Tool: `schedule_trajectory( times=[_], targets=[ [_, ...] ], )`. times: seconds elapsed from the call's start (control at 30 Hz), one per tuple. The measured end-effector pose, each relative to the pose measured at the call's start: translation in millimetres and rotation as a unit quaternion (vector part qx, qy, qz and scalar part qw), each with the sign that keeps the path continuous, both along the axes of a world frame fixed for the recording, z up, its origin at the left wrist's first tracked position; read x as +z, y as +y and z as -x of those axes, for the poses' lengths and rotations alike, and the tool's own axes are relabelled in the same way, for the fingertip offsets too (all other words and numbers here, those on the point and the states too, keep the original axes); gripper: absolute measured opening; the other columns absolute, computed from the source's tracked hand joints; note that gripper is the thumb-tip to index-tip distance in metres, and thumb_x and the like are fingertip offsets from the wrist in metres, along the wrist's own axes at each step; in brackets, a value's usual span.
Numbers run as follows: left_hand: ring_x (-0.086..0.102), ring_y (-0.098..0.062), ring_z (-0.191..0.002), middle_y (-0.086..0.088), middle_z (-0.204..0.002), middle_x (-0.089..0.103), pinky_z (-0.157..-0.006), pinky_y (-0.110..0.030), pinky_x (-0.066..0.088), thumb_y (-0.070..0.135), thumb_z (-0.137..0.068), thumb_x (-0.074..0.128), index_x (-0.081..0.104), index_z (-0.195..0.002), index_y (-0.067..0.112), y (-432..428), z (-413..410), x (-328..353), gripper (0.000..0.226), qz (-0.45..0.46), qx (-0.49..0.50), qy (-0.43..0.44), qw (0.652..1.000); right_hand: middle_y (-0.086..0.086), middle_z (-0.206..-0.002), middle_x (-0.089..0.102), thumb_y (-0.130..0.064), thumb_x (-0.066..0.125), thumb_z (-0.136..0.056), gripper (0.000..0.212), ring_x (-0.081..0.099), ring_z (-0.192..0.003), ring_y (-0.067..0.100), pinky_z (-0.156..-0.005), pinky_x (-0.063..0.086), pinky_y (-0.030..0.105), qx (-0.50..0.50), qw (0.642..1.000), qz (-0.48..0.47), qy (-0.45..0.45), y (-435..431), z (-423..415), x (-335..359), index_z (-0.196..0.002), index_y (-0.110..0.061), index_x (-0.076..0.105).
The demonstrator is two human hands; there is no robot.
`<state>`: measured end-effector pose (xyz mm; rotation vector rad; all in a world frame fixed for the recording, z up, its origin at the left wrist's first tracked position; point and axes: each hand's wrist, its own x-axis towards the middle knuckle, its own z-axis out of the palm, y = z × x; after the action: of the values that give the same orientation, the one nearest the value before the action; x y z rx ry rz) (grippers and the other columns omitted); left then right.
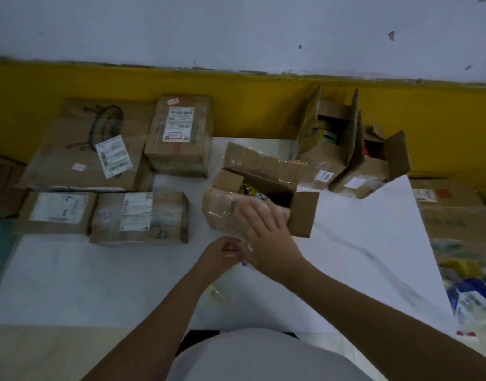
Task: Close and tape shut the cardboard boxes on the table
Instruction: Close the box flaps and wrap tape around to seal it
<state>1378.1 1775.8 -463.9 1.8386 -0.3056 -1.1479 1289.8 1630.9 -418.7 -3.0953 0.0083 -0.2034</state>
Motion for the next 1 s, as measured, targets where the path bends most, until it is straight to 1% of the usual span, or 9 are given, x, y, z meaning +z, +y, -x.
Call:
schedule_trajectory(
  times=[0.07, 0.1, 0.2, 0.27, 0.4, 0.6, 0.77, 0.9, 1.0],
  targets=[
    [0.067, -0.012, -0.084, -0.009, -0.097, 0.069, -0.079, -0.03, 0.057, -0.002, -0.086, 0.064, 0.064, -0.099, 0.013, 33.9, -8.3, -10.2, 0.019, -0.032, 0.032, 0.01, 0.999, 0.012, -0.132, 0.058, -0.025, 0.06, -0.09, 0.042, 0.05, -0.12, 0.027, -0.103, 0.041, 0.041, 0.107, 0.986, -0.052, -0.117, 44.5, 5.2, -12.2, -0.128, -0.008, 0.058],
    [0.066, -0.018, -0.089, -0.012, -0.102, 0.068, -0.079, -0.032, 0.056, 0.0, -0.084, 0.064, 0.065, -0.101, 0.012, 50.9, -10.8, -14.9, 0.02, -0.053, 0.048, 0.006, 0.997, 0.01, -0.116, 0.063, -0.016, 0.063, -0.083, 0.033, 0.053, -0.103, 0.023, -0.089, 0.045, 0.034, 0.132, 0.982, -0.065, -0.117, 66.2, 8.1, -22.5, -0.116, -0.009, 0.062],
    [0.063, -0.024, -0.092, -0.006, -0.099, 0.067, -0.074, -0.028, 0.052, 0.009, -0.081, 0.07, 0.065, -0.094, 0.019, 98.3, -9.9, -27.0, 0.017, -0.105, 0.097, -0.029, 0.989, 0.004, -0.084, 0.062, -0.02, 0.084, -0.056, 0.041, 0.055, -0.069, 0.016, -0.054, 0.049, 0.026, 0.043, 0.989, -0.12, 0.073, 104.9, 16.8, -68.9, -0.092, -0.015, 0.064],
    [0.061, -0.02, -0.09, -0.001, -0.097, 0.064, -0.078, -0.03, 0.051, 0.011, -0.088, 0.065, 0.066, -0.097, 0.018, 125.4, -5.4, -35.9, 0.012, -0.141, 0.1, -0.049, 0.984, 0.006, -0.082, 0.064, -0.028, 0.093, -0.036, 0.055, 0.058, -0.059, 0.017, -0.045, 0.046, 0.024, -0.058, 0.963, -0.144, 0.221, 114.6, 21.5, -96.7, -0.084, -0.014, 0.071],
    [0.06, -0.02, -0.091, -0.004, -0.097, 0.064, -0.088, -0.039, 0.051, 0.009, -0.09, 0.062, 0.065, -0.096, 0.021, 164.8, 2.0, -50.0, 0.014, -0.156, 0.093, -0.053, 0.982, 0.021, -0.12, 0.056, -0.008, 0.066, -0.076, 0.044, 0.058, -0.092, 0.035, -0.067, 0.05, 0.038, -0.167, 0.933, -0.152, 0.28, 127.5, 30.9, -121.8, -0.118, 0.002, 0.059],
    [0.06, -0.023, -0.089, -0.003, -0.093, 0.063, -0.083, -0.038, 0.051, 0.008, -0.09, 0.06, 0.063, -0.088, 0.025, 181.4, 10.2, -51.4, 0.017, -0.165, 0.078, -0.062, 0.981, 0.008, -0.107, 0.058, -0.022, 0.077, -0.065, 0.049, 0.057, -0.079, 0.026, -0.056, 0.047, 0.033, -0.162, 0.95, -0.136, 0.23, 129.0, 18.2, -122.3, -0.109, -0.014, 0.058],
    [0.062, -0.024, -0.088, -0.003, -0.091, 0.064, -0.077, -0.032, 0.048, 0.007, -0.091, 0.058, 0.064, -0.087, 0.025, 176.7, 7.5, -51.1, 0.019, -0.153, 0.057, -0.067, 0.984, 0.012, -0.118, 0.051, -0.017, 0.057, -0.089, 0.033, 0.059, -0.097, 0.026, -0.075, 0.046, 0.03, -0.223, 0.919, -0.181, 0.27, 129.2, 8.7, -122.0, -0.12, -0.008, 0.05],
    [0.064, -0.021, -0.083, -0.004, -0.09, 0.065, -0.062, -0.014, 0.046, 0.001, -0.094, 0.055, 0.064, -0.087, 0.019, 159.8, 1.4, -31.4, 0.021, -0.117, 0.078, -0.059, 0.988, 0.009, -0.12, 0.048, -0.033, 0.062, -0.088, 0.043, 0.056, -0.106, 0.024, -0.078, 0.043, 0.026, -0.276, 0.886, -0.286, 0.241, 133.8, 15.8, -96.5, -0.122, -0.01, 0.048],
    [0.065, -0.023, -0.086, -0.005, -0.09, 0.067, -0.065, -0.02, 0.047, 0.001, -0.094, 0.055, 0.067, -0.085, 0.016, 139.9, -6.2, -8.9, 0.021, -0.095, 0.108, -0.071, 0.987, 0.006, -0.119, 0.052, -0.042, 0.065, -0.086, 0.046, 0.055, -0.106, 0.02, -0.083, 0.045, 0.026, -0.285, 0.881, -0.322, 0.194, 120.2, 27.8, -59.8, -0.122, -0.014, 0.056]
  ],
)
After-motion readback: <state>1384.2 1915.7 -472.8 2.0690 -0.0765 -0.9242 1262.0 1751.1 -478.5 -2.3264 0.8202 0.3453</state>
